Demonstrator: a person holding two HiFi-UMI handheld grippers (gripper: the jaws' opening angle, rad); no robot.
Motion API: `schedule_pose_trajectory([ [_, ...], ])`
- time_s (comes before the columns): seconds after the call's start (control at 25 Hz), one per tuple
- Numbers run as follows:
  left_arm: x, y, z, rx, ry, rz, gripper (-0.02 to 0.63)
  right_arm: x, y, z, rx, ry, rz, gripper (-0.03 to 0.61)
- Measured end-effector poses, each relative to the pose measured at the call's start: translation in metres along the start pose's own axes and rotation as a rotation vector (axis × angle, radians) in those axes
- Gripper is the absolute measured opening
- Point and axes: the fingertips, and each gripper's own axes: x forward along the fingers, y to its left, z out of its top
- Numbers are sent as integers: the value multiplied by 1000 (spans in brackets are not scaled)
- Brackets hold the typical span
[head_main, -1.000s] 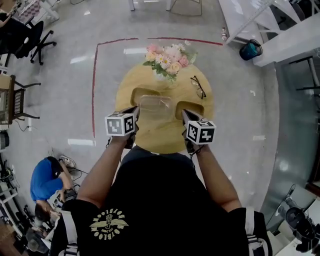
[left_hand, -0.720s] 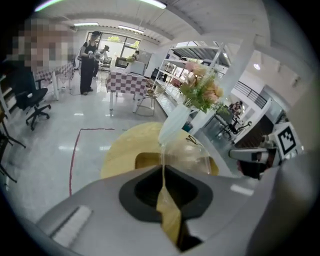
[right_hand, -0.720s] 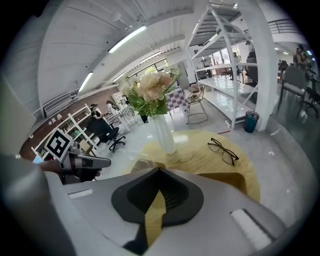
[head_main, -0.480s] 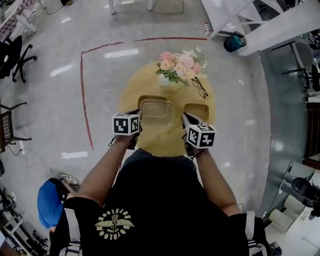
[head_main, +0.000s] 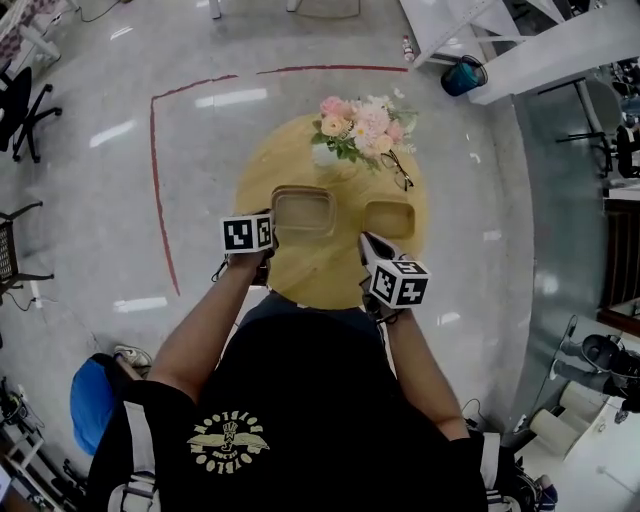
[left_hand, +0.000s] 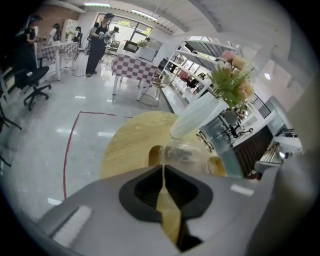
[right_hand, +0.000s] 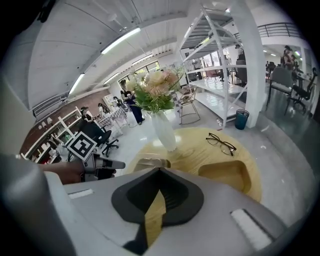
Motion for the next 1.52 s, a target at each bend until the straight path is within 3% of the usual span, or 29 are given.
schedule_pose_trajectory([
  [0.56, 25, 18, 1, -33, 48, 55, 15, 20, -16, 21, 14, -15, 42, 0],
  [1.08, 44, 21, 2, 28, 101, 47, 38, 33, -12, 25, 20, 7, 54, 0],
  [1.2, 42, 18, 2, 29, 95, 27, 83, 30, -11, 23, 17, 10, 56, 0],
  [1.52, 21, 18, 10, 40, 16, 20, 100, 21, -7, 20, -13, 3, 59, 0],
])
